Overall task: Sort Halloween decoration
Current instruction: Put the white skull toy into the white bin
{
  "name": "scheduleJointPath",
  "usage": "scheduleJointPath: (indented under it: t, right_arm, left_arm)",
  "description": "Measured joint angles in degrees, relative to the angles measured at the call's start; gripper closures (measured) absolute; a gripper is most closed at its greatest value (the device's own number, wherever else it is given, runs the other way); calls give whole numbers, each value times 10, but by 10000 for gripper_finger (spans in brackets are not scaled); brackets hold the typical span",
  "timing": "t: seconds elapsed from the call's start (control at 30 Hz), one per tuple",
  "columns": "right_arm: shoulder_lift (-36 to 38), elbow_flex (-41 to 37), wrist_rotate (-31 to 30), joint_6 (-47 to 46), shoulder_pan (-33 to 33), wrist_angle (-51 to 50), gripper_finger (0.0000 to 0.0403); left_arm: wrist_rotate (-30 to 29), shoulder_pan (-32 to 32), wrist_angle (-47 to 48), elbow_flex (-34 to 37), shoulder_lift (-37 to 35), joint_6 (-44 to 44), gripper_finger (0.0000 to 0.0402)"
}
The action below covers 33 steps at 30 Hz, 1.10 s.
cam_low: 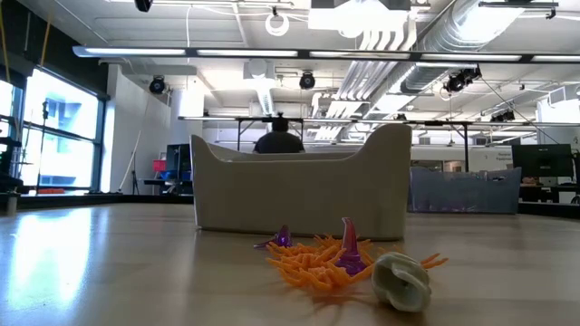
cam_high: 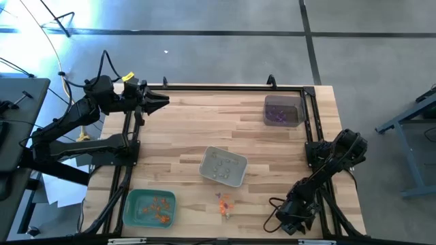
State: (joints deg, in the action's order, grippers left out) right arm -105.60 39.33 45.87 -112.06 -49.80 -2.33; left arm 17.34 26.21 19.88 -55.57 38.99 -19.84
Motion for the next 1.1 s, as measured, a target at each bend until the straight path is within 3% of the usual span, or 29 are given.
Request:
scheduleJointPath:
  t: [0.7, 1.1]
  right_arm:
    - [0, 0, -9, -60, 1, 2, 382]
    - [22, -3, -22, -38, -1, 21, 379]
  left_arm:
    - [0, 0, 0, 0, 0, 10, 326]
    - [0, 0, 0, 0, 0, 10, 326]
